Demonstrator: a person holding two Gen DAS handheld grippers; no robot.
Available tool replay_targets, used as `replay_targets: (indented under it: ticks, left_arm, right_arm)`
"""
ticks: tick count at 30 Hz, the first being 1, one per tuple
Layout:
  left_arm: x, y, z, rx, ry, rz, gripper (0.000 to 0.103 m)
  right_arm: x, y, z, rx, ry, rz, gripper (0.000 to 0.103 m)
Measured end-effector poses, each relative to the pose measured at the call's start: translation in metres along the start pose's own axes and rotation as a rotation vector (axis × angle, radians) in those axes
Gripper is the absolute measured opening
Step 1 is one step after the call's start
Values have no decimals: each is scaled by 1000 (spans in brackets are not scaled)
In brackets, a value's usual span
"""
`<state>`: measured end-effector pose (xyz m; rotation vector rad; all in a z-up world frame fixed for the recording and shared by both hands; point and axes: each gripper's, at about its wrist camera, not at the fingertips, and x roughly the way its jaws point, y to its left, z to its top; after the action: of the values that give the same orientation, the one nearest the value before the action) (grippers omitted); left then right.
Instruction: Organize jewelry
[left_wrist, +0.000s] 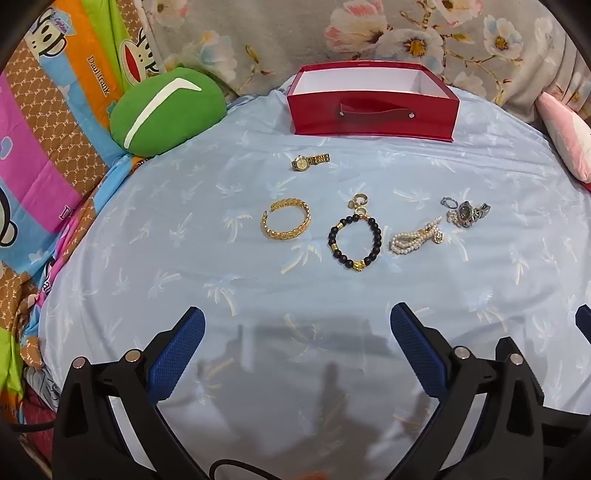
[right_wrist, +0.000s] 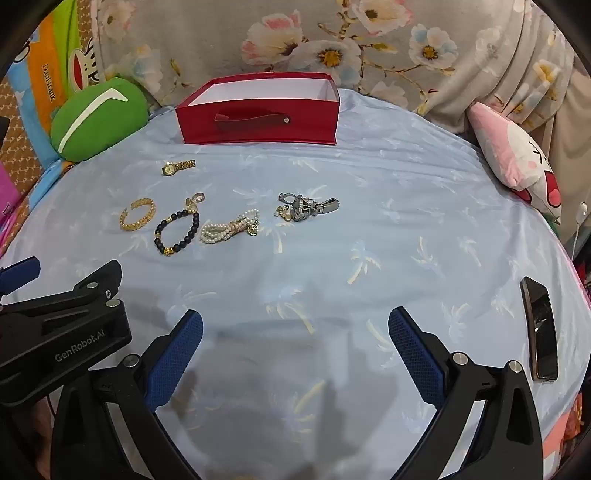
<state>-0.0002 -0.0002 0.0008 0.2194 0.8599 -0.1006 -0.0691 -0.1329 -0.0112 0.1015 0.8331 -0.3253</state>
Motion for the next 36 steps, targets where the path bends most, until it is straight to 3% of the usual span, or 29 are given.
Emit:
replay_targets:
  ticks: [6, 36]
  left_arm:
    - [-8, 0, -4, 1, -44, 6, 98]
    - [-1, 6, -16, -31, 18, -22, 98]
  right_arm:
    - [0, 2, -1, -7, 9, -4, 98]
    - [10, 3, -7, -14, 34, -36, 98]
